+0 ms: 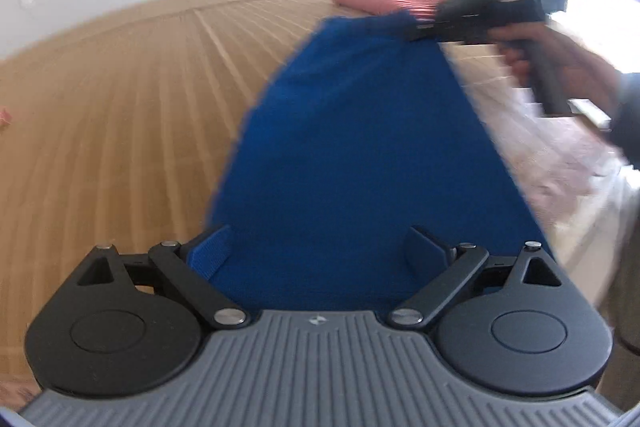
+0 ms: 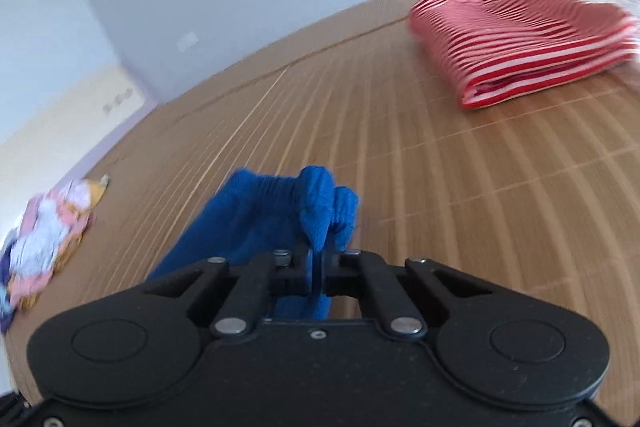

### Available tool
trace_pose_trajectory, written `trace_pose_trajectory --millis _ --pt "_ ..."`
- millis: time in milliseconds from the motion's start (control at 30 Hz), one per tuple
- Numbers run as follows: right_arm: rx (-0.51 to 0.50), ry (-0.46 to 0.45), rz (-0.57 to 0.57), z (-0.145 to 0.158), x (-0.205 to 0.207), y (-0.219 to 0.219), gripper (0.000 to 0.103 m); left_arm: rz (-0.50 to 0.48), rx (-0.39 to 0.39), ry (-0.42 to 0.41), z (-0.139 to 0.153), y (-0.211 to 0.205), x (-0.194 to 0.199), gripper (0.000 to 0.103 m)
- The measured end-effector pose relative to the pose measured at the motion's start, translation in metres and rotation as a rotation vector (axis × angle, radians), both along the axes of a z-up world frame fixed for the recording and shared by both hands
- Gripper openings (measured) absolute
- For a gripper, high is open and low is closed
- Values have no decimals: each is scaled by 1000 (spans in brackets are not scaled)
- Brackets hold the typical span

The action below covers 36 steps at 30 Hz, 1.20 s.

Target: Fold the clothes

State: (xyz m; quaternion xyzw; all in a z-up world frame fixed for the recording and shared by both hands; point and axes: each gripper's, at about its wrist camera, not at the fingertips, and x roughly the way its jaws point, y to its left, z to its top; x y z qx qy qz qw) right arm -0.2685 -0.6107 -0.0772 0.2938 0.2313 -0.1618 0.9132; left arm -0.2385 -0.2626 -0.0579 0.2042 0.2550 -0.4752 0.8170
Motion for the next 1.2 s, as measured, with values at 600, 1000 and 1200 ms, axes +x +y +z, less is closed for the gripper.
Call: trace_pose_trajectory --millis 600,1000,1200 --pt "-27 29 -341 11 -163 68 12 -127 -127 59 23 -19 -26 96" --pt "-303 68 -306 27 -147 103 55 -215 43 -38 -23 -2 -48 98" --pt "-437 55 -3 34 -115 154 68 -37 59 -89 -20 18 -12 98"
